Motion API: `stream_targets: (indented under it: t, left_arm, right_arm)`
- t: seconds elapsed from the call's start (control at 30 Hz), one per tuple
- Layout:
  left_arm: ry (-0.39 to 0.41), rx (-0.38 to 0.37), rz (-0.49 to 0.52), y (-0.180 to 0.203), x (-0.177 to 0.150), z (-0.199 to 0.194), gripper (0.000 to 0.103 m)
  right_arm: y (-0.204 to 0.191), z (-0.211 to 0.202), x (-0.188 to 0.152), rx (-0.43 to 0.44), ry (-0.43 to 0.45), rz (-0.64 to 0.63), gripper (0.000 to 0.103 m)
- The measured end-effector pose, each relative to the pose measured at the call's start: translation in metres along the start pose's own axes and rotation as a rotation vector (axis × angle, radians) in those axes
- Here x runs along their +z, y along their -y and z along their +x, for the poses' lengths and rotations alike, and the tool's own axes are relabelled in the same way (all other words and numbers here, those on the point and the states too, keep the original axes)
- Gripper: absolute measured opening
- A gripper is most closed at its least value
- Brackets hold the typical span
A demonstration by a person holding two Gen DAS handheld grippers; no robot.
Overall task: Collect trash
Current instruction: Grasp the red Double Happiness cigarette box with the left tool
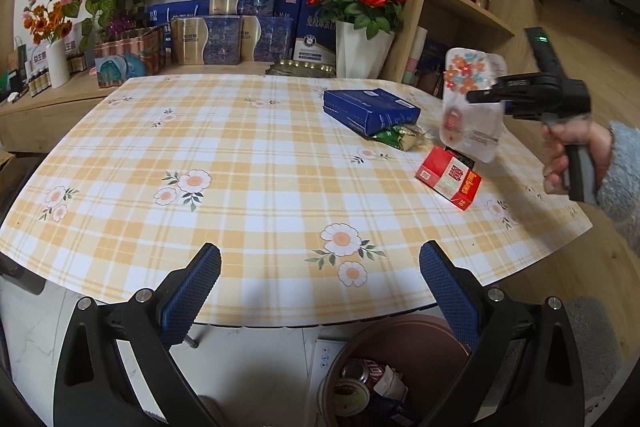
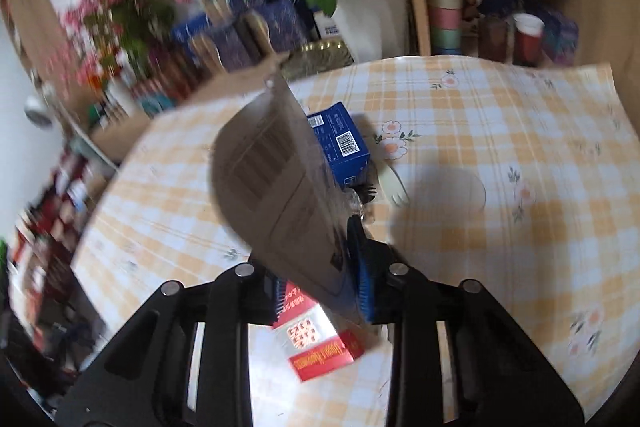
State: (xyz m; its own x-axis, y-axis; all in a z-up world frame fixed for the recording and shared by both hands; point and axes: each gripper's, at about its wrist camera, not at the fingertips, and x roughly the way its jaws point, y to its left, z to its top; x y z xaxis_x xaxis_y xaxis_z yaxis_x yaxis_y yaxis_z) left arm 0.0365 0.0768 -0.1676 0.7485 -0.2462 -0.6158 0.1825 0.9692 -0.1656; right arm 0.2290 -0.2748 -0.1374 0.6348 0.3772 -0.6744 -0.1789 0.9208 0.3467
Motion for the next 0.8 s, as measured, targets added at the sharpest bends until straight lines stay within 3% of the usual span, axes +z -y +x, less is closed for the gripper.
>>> stream_targets:
  t: [0.33, 0.67, 0.8]
  left_arm:
    - [-0.068, -0.074, 0.037, 0.023, 0.025, 0.019, 0.097]
    - [-0.116, -0.067, 0.138, 0.056, 0.077, 0.079, 0.095]
    - [-0.171, -0.157, 0.090, 0.074, 0.085, 0.101, 0.092]
  right_arm:
    - [0.028, -0.047, -0.049, 0.050, 0.088, 0.130, 0.027]
    - [0.045, -0.072, -0.075, 0.072, 0.138, 0.192, 0.027]
    - [0.043, -0.081, -0.084, 0.057, 0.160, 0.175, 0.027]
